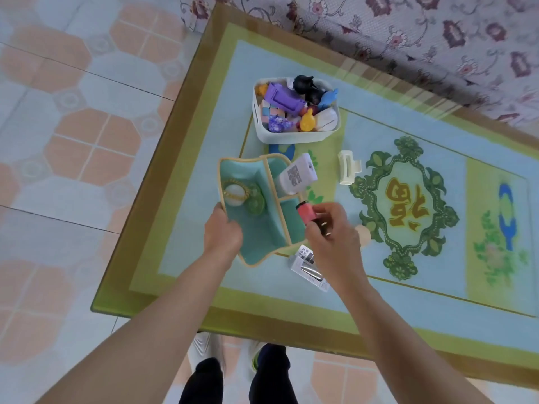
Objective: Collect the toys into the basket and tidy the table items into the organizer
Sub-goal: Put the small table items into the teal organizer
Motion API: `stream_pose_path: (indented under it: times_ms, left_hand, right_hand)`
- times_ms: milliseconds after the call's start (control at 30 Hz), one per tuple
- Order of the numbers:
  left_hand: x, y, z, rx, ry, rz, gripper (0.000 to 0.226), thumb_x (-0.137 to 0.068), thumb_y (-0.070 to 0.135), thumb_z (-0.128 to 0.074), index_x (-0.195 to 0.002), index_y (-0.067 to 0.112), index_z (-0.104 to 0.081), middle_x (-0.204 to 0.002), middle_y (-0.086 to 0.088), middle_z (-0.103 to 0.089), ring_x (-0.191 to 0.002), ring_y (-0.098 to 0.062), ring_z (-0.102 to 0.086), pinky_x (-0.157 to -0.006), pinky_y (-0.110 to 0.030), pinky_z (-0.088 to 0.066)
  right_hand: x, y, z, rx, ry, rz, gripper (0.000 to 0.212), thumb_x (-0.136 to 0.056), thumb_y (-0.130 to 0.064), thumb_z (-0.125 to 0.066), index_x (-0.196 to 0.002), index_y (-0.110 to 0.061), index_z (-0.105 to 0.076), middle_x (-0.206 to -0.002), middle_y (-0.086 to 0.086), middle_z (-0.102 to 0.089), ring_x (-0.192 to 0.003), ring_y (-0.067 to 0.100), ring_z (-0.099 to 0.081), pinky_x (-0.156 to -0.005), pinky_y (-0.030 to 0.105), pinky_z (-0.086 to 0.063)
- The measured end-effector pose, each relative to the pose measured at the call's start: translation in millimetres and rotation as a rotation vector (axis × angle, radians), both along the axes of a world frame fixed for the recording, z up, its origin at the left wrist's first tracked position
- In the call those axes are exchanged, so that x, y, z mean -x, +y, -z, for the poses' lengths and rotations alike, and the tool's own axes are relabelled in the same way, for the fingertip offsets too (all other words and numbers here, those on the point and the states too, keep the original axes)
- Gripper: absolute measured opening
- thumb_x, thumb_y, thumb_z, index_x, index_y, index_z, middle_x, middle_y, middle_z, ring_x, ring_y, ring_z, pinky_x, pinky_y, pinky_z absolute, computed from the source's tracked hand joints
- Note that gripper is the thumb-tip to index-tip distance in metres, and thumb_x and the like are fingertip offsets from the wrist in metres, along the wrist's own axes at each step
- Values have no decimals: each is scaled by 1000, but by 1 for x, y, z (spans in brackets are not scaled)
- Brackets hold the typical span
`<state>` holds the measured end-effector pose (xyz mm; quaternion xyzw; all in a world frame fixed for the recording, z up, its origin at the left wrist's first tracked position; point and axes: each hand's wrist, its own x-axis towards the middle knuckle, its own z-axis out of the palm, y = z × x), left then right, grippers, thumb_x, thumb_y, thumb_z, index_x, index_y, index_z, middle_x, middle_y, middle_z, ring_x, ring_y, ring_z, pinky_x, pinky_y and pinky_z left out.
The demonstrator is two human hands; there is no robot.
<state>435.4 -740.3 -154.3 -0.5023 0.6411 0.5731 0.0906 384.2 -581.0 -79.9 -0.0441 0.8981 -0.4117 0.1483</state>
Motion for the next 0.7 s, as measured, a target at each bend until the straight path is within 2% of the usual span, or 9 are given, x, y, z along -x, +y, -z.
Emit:
stream_pose_path:
  times_ms: [100, 200, 267, 333, 400, 533, 600, 700]
  left_hand:
    - [7, 9, 2, 2, -10, 16, 24, -87, 16, -48, -110, 18, -55, -106, -9, -66, -95, -33, -62, -86, -50, -54]
    - [9, 13, 4, -1, 31, 31, 36, -83, 10, -49, -117, 20, -55, -105, -7, -67, -93, -31, -63, -83, -46, -56]
    - [10, 14, 5, 10, 46, 40, 43, -80, 7, -47, -120, 20, -56, -101, -7, -67, -90, -30, -63, -76, -39, -54]
    - [11, 14, 5, 26, 41, 43, 43, -81, 7, -45, -121, 20, -55, -100, -6, -66, -88, -29, -62, -72, -36, -51]
    - [11, 14, 6, 25, 38, 51, 44, -85, 9, -44, -125, 21, -54, -104, -6, -67, -92, -30, -63, -79, -40, -54]
    - [9, 12, 6, -16, 70, 23, 39, -94, 14, -47, -132, 20, -51, -112, -5, -65, -103, -29, -62, -93, -46, -51]
    - [7, 10, 4, -65, 95, 9, 35, -95, 21, -48, -130, 20, -53, -110, -5, -66, -103, -29, -62, -93, -48, -52]
    - [5, 6, 1, -197, 132, -9, 35, -97, 31, -45, -131, 23, -52, -119, -6, -64, -108, -28, -61, -93, -46, -51]
  right_hand:
    - [-10, -10, -1, -139, 145, -320, 19, -84, -8, -61, -99, -20, -67, -87, -3, -59, -77, 10, -50, -69, 17, -39]
    - [-6, -28, 13, -344, 240, -579, 15, -89, -9, -56, -100, -13, -66, -95, 3, -59, -92, 19, -52, -77, 26, -42]
    - [1, -38, 27, -503, 222, -734, 19, -91, -6, -52, -105, -10, -64, -101, 7, -60, -100, 25, -53, -80, 36, -47]
    - [7, -49, 36, -641, 179, -851, 22, -87, 0, -54, -105, -7, -64, -104, 10, -60, -103, 28, -55, -78, 34, -48]
    - [7, -57, 42, -707, 135, -898, 22, -85, 3, -53, -101, -5, -65, -104, 12, -60, -103, 30, -56, -74, 33, -43]
    - [9, -69, 47, -738, 71, -932, 24, -90, -2, -50, -109, -10, -63, -108, 11, -59, -107, 31, -56, -84, 38, -48]
    - [11, -73, 46, -749, 29, -933, 23, -90, -3, -50, -109, -10, -62, -108, 10, -61, -106, 30, -58, -78, 36, -47]
    - [11, -76, 40, -765, -51, -944, 18, -88, -3, -50, -100, -7, -63, -102, 10, -63, -100, 31, -62, -69, 32, -41]
